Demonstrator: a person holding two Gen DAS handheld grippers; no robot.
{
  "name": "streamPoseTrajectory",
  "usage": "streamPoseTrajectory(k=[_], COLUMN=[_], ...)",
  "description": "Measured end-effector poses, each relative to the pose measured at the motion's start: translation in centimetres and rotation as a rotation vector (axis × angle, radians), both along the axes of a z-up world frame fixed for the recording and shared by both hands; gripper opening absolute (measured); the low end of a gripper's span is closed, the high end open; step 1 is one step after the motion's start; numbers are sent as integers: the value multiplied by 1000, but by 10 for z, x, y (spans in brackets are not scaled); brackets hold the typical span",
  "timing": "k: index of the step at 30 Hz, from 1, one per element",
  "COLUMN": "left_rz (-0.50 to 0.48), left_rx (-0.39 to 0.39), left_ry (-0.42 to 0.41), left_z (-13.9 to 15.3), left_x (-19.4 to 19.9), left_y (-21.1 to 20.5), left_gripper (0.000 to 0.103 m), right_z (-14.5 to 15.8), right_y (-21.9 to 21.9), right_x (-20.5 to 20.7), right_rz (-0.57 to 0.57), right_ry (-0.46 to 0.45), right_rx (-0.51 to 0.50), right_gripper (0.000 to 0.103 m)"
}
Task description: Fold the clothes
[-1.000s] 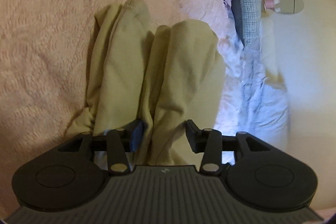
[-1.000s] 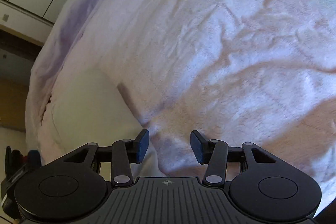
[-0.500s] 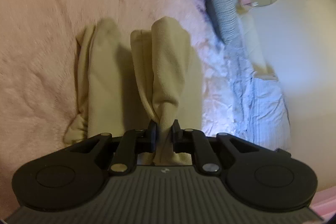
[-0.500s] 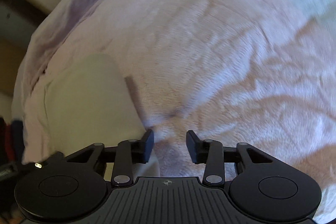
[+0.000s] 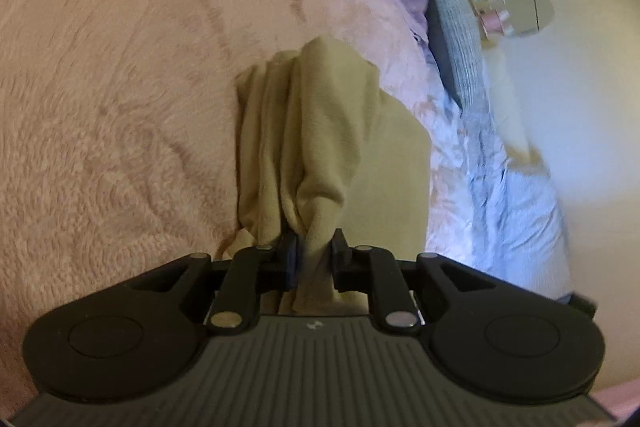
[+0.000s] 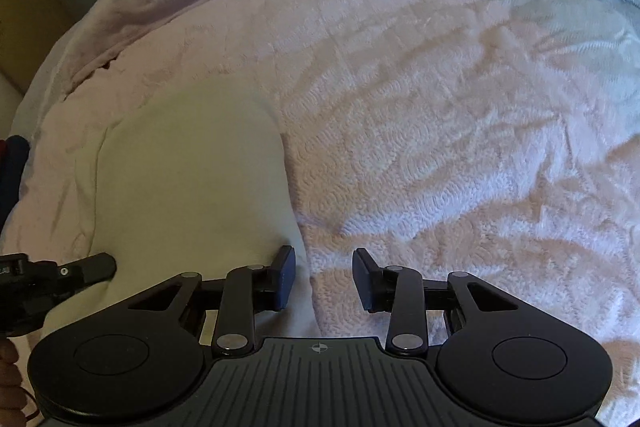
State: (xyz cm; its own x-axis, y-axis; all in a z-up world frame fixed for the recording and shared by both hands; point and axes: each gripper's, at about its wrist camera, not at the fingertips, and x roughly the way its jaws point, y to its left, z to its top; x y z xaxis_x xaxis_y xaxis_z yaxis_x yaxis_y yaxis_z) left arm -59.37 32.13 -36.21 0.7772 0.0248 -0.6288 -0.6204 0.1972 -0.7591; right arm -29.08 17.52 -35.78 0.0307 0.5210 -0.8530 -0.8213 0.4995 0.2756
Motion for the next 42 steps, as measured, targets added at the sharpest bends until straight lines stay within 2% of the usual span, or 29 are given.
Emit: streamPoseTrajectory(k=[3,5,7,11,13,14,15,16,18,20,22,26,30,35,40,41,42], left_rz=[14,49,62,0,-43,-57,-72,-80,-56,-5,26,20,40,28,21,17,14], left_rx=[-12,-3,-15,1,50,78,106,127,113,45,9,41,24,30,4,-7,-17], left_ry=[6,1,-18,-26,18,51,84,101,149,129,123,127,129,160,171,175,179], left_z=[-1,17,31,52,51,49,47,40,19,-1,-8,1,-7,-13,-6,-2,1], left_x=[-3,-19,-30,-33,-26,-22,-17,-17,-31,-43,-51,-41,-41,-39,-46,-47,-49], left_y=[0,-12,-25,-62,-75,-79,-83,-85,-84,-83,-86,-88,-89,-89,-87,-86,-84], left_gripper=[17,18,27,34,34,30,11,0,1,3,3,3,3,5,7,9,16], right_z=[5,9,12,14,17,19,20,20,20,18,17,36,52,2,10,13,17], right_y=[-1,-4,-8,-13,-16,-18,-20,-22,-27,-30,-34,-52,-72,-61,-56,-57,-58], right_x=[7,12,17,21,20,20,20,19,19,20,21,15,-4,-15,-17,-17,-15], right_rz=[2,3,3,-10,-8,-6,-2,5,21,37,54,123,258,315,364,375,380], right_ry=[42,76,110,166,175,179,183,186,193,194,190,118,95,57,85,89,91], right_rx=[17,30,41,45,53,57,63,69,76,64,51,86,142,-35,-72,-85,-93], right_gripper=[37,37,37,37,37,37,37,37,37,37,37,37,37,37,37,37,37])
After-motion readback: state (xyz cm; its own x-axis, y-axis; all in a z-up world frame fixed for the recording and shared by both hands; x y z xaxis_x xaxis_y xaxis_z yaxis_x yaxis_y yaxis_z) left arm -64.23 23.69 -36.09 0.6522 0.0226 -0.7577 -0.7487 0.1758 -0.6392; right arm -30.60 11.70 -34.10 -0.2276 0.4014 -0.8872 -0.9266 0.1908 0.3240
